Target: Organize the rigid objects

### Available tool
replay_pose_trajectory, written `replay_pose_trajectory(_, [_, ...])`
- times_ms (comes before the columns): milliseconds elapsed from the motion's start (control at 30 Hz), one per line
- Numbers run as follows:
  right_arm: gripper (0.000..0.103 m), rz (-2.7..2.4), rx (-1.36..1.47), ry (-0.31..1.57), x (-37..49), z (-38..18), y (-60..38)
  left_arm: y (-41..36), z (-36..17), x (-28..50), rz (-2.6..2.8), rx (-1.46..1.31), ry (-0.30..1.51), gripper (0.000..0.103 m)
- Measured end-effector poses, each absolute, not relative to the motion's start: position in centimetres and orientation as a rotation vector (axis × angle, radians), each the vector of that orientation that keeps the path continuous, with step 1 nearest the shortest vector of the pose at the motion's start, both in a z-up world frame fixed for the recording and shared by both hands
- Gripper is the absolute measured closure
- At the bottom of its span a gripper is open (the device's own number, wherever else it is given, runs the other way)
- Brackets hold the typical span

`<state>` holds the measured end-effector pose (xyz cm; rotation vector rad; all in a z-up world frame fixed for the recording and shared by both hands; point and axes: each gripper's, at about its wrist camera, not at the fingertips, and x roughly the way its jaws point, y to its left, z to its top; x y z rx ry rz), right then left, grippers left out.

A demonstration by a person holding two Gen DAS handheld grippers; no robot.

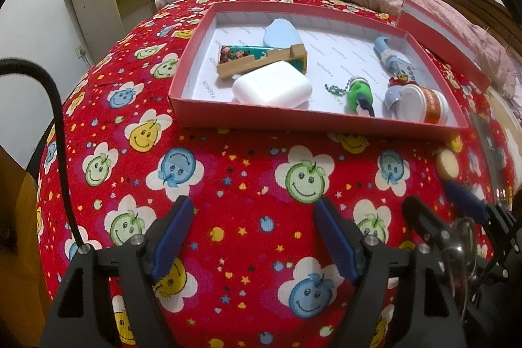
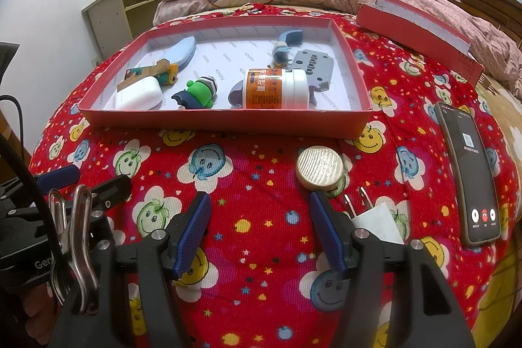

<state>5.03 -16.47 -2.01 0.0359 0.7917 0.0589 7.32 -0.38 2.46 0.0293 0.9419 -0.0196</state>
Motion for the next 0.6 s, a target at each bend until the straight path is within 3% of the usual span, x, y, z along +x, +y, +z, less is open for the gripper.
replay_pose_trajectory(600, [0.038,0.059,0.037,0.790,4.98,-2.06,-16.47,-0.27,2.42,7.30,-0.019,0.029,0.945,0.022])
